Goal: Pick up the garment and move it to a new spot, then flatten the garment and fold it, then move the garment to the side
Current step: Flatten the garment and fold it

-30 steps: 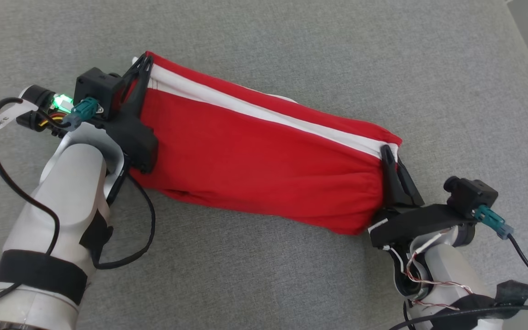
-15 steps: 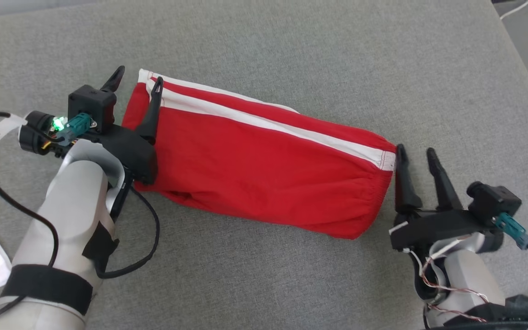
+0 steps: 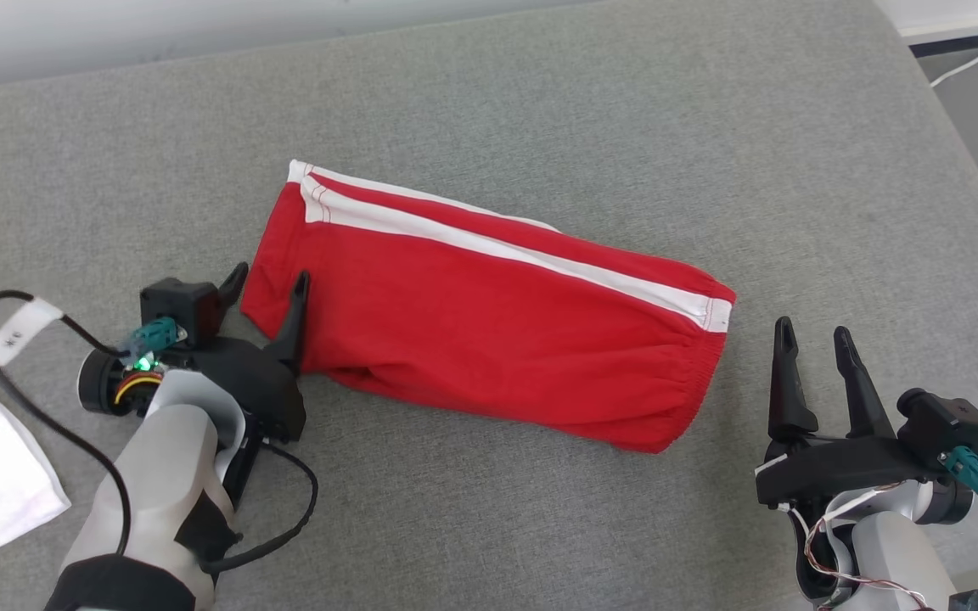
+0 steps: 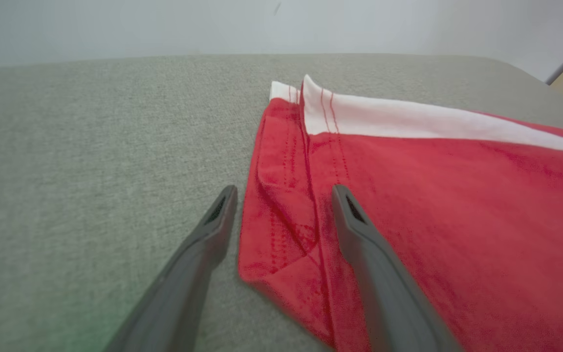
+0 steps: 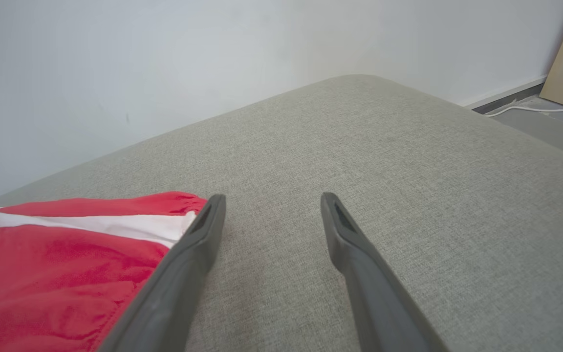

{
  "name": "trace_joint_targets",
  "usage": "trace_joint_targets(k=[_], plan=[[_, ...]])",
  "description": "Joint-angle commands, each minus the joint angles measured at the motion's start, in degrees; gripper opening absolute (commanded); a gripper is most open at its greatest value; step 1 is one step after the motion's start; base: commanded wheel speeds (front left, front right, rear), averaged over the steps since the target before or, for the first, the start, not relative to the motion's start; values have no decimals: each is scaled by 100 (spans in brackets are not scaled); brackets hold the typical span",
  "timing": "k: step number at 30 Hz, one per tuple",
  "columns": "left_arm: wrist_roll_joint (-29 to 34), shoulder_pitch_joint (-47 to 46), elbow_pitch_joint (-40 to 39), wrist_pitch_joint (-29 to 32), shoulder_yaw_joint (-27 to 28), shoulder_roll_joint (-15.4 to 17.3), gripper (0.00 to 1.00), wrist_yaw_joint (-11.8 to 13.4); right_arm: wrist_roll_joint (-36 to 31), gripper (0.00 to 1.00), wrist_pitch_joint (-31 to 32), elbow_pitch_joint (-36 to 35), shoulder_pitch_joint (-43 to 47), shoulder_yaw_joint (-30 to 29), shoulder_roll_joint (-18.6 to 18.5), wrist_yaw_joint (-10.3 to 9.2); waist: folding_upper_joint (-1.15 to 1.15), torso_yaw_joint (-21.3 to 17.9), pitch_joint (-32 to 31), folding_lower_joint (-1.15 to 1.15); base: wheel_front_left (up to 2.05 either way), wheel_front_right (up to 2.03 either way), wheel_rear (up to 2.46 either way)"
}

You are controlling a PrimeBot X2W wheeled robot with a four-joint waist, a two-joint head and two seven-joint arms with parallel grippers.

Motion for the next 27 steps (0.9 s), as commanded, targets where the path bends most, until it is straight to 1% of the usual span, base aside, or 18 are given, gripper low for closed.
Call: trace_joint_targets(k=[1, 3, 4, 5, 6, 9, 13, 20, 22, 23, 27], plan=[[30, 151, 181, 9, -47, -18, 100, 3, -23, 100, -3, 8, 85, -11, 2, -6, 0, -27, -23, 1, 0, 0, 0], [12, 108, 340, 15, -58, -32, 100, 2, -24, 100, -3, 0, 81, -6, 17, -6, 0, -50, -38, 1, 0, 0, 0], [3, 104, 416, 16, -75, -44, 73, -7, -28, 100, -3, -15, 79, 10, 20, -6, 0, -59, -46, 1, 0, 0, 0], [-17, 114, 494, 16, -96, -58, 21, -20, -24, 100, -3, -35, 83, 21, 26, -6, 0, -69, -60, 1, 0, 0, 0], [-24, 123, 551, 18, -128, -70, 0, -37, -26, 100, -3, -41, 93, 26, 31, -6, 0, -73, -76, 1, 0, 0, 0], [-104, 200, 568, 23, -163, -89, 0, -45, -29, 100, -3, -46, 114, 5, 36, -6, 0, -51, -165, 1, 0, 0, 0], [-274, 459, 266, 14, -55, -105, 0, -70, 35, 100, -3, -88, 222, -51, 33, -6, 0, 71, -384, 1, 0, 0, 0], [-539, 1253, -480, 7, 245, -120, 0, 139, 1, 100, -3, -5, 403, 126, -78, -6, 0, 377, -840, 1, 0, 0, 0], [-683, 1532, -708, 4, 326, -123, 0, 157, 27, 100, -3, 27, 490, 184, -102, -6, 0, 484, -961, 1, 0, 0, 0], [-683, 1532, -708, 4, 326, -123, 0, 157, 27, 100, -3, 27, 490, 184, -102, -6, 0, 484, -961, 1, 0, 0, 0], [-919, 1989, -1039, 3, 183, -127, 0, 265, 49, 100, -3, 81, 605, 321, -159, -6, 0, 685, -1141, 1, 0, 0, 0]])
